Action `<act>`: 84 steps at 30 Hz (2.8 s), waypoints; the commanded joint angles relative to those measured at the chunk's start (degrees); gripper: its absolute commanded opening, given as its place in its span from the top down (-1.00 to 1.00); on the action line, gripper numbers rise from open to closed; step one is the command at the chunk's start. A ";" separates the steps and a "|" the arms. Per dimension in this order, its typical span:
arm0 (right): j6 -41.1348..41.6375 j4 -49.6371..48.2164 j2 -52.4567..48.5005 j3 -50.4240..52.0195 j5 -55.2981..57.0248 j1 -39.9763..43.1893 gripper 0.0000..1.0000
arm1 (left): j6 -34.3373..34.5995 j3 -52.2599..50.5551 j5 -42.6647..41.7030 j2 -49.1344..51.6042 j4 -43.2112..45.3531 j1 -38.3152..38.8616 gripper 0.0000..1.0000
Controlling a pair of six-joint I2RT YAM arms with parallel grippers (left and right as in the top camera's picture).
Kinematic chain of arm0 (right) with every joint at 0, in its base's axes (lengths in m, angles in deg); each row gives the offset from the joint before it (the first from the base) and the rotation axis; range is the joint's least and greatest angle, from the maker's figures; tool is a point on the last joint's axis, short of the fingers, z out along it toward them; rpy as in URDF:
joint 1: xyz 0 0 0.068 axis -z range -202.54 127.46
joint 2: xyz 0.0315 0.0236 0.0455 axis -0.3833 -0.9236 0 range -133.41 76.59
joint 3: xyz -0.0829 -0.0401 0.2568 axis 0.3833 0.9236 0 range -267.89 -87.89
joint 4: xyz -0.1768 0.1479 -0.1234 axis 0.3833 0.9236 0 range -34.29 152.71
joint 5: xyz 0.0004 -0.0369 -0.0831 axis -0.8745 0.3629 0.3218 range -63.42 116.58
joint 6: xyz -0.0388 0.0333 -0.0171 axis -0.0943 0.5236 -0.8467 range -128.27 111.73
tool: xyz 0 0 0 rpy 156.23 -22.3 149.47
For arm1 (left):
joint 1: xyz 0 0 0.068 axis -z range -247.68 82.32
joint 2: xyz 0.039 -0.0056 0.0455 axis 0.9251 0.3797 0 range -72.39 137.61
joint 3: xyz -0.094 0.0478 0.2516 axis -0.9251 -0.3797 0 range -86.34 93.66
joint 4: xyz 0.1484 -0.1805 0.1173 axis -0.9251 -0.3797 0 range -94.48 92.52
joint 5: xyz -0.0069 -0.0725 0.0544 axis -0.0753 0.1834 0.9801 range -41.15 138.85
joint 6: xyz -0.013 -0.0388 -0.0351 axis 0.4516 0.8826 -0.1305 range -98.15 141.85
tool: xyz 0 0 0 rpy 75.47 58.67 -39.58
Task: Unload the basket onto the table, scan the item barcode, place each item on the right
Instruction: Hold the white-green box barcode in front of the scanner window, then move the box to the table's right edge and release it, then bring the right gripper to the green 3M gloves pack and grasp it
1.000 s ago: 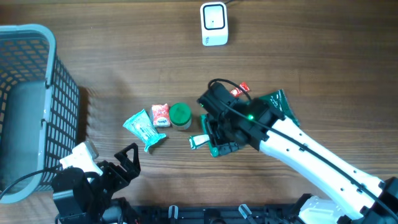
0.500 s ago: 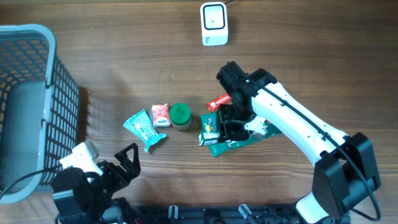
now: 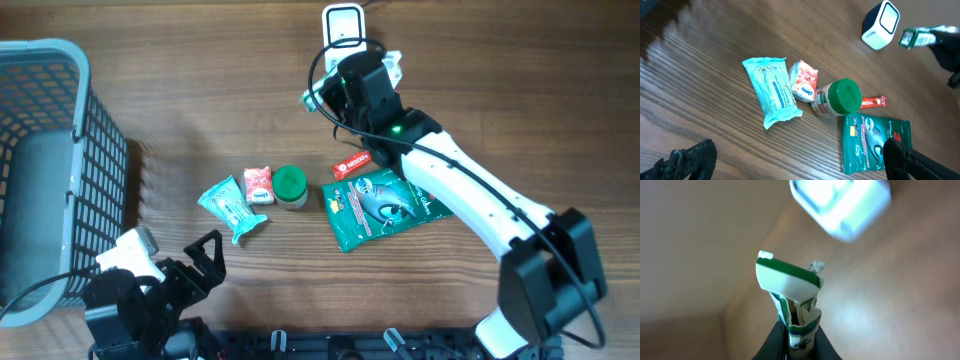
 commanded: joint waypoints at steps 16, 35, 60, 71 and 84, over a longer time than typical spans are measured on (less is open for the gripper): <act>-3.41 -47.84 -30.47 -11.28 -11.37 14.19 0.91 | -1.46 -0.09 -0.66 -0.07 0.15 -0.09 -1.00; -14.19 -41.48 -24.98 -11.52 -13.16 17.51 0.91 | -1.49 -0.09 -0.66 -0.07 0.15 -0.09 -1.00; -41.75 12.17 -15.89 -11.56 -11.06 72.89 -0.99 | -1.49 -0.09 -0.66 -0.07 0.15 -0.09 -1.00; -38.69 30.05 18.14 -11.87 -29.00 68.87 -1.00 | -1.46 -0.09 -0.66 -0.07 0.15 -0.09 -1.00; -15.52 64.28 26.40 0.44 -22.60 31.39 -0.90 | -1.49 -0.09 -0.66 -0.07 0.15 -0.09 -1.00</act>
